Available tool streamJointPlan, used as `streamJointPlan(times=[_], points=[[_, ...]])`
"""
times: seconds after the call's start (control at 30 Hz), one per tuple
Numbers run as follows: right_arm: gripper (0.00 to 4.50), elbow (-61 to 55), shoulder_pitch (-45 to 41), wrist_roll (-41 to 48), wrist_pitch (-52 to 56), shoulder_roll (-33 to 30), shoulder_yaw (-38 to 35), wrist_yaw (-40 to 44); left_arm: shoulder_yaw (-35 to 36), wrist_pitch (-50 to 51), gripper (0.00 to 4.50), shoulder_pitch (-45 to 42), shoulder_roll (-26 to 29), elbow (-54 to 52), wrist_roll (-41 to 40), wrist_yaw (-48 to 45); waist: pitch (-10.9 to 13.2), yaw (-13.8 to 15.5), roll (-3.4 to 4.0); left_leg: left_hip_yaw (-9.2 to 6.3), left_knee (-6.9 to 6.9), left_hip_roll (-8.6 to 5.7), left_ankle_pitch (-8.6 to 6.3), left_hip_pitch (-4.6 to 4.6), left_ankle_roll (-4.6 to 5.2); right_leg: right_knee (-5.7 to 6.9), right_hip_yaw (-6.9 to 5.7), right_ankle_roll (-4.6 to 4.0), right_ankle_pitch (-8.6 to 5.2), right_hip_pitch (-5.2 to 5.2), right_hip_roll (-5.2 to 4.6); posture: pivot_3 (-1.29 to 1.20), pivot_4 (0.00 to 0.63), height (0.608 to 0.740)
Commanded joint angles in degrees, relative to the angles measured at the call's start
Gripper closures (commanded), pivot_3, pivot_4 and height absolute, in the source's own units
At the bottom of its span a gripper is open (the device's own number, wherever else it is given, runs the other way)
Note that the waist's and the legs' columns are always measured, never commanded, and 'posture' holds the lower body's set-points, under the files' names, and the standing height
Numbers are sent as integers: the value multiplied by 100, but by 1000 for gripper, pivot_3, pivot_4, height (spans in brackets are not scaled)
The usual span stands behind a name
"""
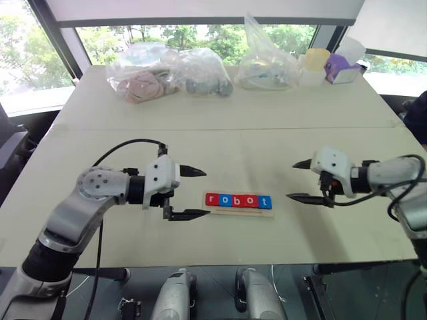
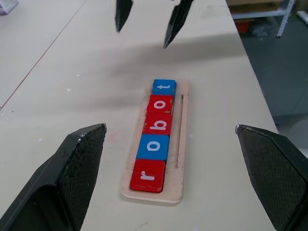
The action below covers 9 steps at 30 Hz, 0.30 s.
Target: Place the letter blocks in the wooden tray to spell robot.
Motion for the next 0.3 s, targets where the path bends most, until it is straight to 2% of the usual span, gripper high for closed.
streamJointPlan(times=[0.03, 0.3], points=[[63, -763, 293, 543, 630, -207, -633, -27, 238, 124, 0, -66, 92, -102, -165, -1, 0, -2, 0, -1, 0, 1, 0, 1, 0, 1, 0, 0, 0, 0, 0, 0, 150, 740], [63, -1953, 1416, 1132, 1508, -241, -1441, -350, 321, 196, 0, 225, 442, -145, -154, -205, -1, -5, 0, -1, 0, 6, -1, 4, -1, -1, 0, 0, -1, 0, 0, 0, 150, 740]])
